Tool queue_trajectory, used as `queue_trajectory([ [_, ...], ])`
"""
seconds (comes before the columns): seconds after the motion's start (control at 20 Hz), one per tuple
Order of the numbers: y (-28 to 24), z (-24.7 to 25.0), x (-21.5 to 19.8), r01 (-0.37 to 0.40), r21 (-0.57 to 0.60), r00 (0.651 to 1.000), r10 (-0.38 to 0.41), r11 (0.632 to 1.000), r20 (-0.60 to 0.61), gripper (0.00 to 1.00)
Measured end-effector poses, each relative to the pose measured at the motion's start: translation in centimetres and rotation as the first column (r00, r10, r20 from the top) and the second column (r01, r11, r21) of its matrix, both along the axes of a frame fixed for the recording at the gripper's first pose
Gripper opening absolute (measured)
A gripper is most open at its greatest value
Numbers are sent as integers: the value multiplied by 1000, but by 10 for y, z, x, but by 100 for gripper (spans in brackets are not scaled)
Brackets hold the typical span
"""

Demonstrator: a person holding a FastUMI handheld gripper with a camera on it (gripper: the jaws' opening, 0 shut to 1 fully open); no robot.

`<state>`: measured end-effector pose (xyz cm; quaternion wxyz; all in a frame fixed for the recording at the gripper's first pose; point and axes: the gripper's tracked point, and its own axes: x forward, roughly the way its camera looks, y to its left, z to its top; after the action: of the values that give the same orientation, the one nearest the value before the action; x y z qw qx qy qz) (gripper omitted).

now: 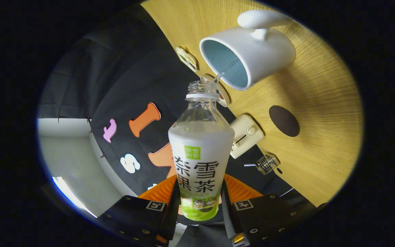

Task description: Take the bottle from table, then pour the juice into the cup, finally place the bottle on the coaster

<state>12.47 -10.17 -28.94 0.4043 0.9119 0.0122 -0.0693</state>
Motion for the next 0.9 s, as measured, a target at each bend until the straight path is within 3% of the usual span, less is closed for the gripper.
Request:
queue_trajectory([
  [0.45,-9,14,2,70,118,995,-77,991,59,57],
  [0.9,-13,12,2,111,128,991,-119,986,56,57],
])
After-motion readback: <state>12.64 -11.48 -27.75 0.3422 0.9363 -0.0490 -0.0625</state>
